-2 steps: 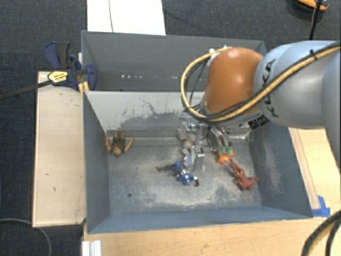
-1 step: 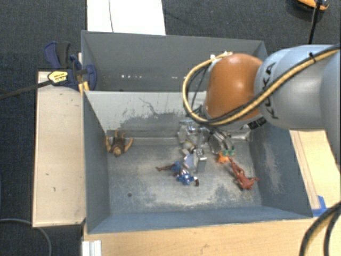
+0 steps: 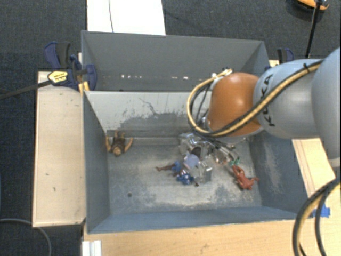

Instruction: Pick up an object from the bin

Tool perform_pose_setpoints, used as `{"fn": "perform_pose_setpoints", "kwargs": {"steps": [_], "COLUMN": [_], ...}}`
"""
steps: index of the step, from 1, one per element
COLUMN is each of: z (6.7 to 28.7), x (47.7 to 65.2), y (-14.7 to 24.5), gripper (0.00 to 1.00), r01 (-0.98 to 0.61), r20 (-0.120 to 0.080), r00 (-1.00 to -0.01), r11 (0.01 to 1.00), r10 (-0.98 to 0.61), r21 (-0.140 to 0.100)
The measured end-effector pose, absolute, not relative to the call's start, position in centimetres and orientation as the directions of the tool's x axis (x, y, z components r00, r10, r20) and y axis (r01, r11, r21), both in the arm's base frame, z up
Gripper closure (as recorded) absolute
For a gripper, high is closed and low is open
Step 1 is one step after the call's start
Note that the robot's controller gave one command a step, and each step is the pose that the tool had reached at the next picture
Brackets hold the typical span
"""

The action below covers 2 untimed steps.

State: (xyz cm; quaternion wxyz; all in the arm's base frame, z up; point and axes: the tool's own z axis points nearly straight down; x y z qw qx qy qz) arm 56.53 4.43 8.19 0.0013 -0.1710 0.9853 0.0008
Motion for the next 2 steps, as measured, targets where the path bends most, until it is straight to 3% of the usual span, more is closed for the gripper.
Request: {"fn": "perform_pose_setpoints", "kwargs": {"steps": [1,2], "z": [4.8,7.4], "x": [56.4,56.9], "y": [3.8,5.0], "gripper": [0.00,1.00], "r01": [-0.351,-0.735], "r20": [0.006,-0.007], "r00": [-0.936,-0.678], "r11": [0.936,0.678], "r10": [-0.351,-0.735], "r21": [0.003,-0.002]}}
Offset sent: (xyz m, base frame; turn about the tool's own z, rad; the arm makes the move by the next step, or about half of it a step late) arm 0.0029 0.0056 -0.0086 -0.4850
